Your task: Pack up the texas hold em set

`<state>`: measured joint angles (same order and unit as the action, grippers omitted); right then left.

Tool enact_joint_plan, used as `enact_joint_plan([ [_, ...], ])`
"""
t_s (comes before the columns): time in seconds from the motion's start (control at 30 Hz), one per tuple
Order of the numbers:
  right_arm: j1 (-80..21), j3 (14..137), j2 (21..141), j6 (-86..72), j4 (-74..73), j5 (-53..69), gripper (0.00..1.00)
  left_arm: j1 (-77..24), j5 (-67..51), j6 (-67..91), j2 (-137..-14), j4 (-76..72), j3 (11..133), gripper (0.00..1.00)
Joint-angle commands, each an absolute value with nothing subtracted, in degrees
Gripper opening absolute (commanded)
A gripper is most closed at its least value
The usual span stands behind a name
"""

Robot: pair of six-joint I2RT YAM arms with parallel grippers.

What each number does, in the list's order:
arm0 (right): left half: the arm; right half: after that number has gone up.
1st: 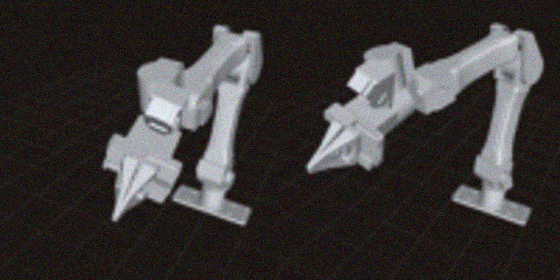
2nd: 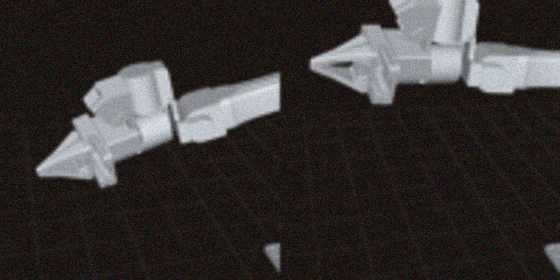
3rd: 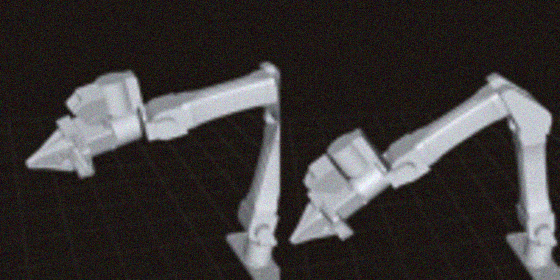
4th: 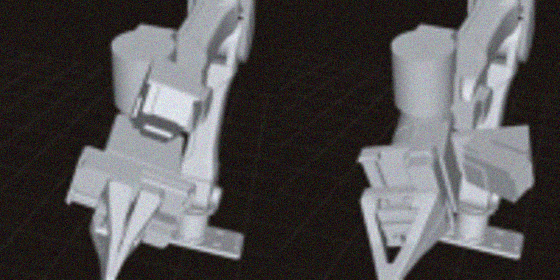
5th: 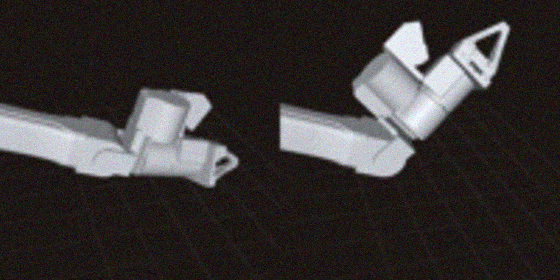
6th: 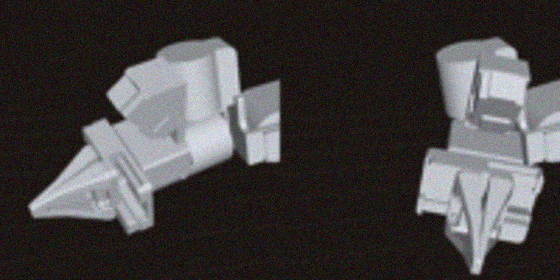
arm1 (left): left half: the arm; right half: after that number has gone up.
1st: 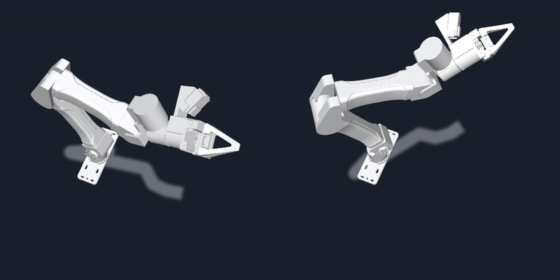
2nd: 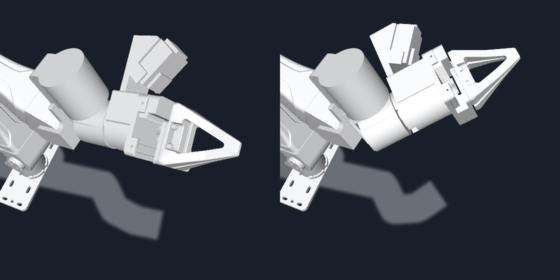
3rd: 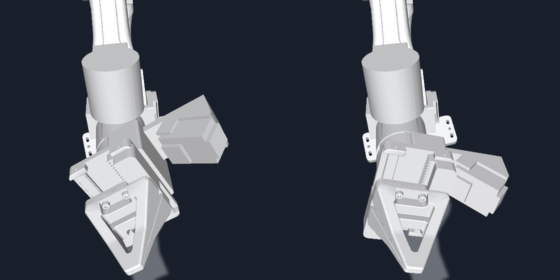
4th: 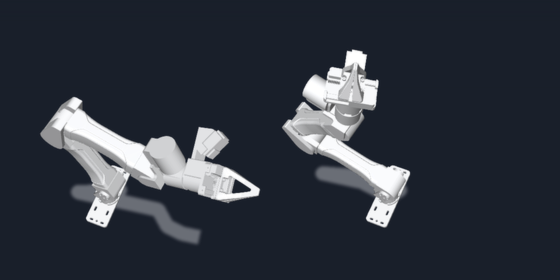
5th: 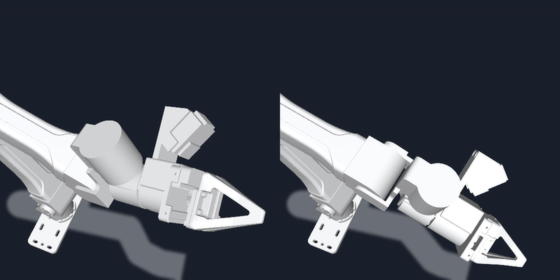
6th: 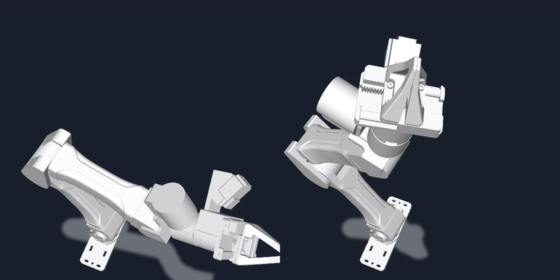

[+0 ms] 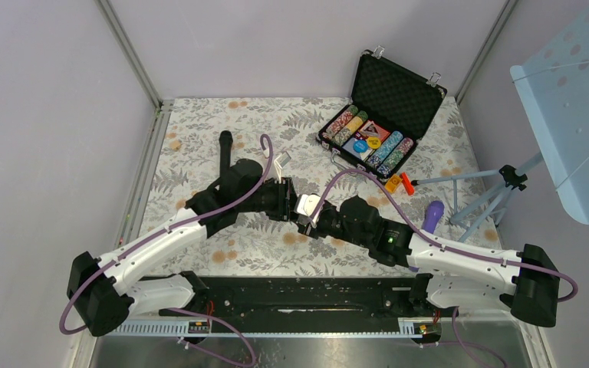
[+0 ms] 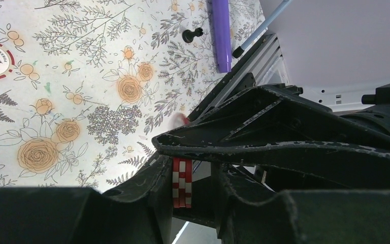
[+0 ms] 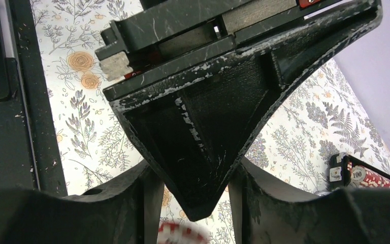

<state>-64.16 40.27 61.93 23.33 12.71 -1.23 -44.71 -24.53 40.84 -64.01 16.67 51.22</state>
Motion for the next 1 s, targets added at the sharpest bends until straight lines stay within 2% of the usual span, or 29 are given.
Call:
enact_joint_plan([
  [0.0, -64.4, 42.8, 61.8, 23.1, 14.9, -1.4, 0.00, -45.2, -26.4, 41.6, -64.2, 13.1, 51.5, 0.29],
  [0.1, -64.4, 42.8, 61.9, 23.1, 14.7, -1.4, 0.00, -45.2, -26.3, 41.7, -64.2, 13.1, 51.5, 0.22],
  [0.13, -64.4, 42.9, 61.7, 23.1, 14.7, -1.5, 0.00, -45.2, -26.2, 41.7, -64.2, 13.0, 51.5, 0.17],
  [0.2, -64.4, 42.8, 61.8, 23.1, 14.7, -1.7, 0.00, -45.2, -26.4, 41.8, -64.2, 12.7, 51.4, 0.01],
  [0.23, -64.5, 42.7, 61.7, 23.1, 14.7, -1.7, 0.00, -45.2, -26.5, 41.8, -64.3, 12.6, 51.3, 0.00],
  [0.97, -64.4, 41.5, 61.7, 22.2, 16.1, -2.6, 0.00, -45.2, -25.5, 41.8, -65.3, 12.2, 50.9, 0.00],
])
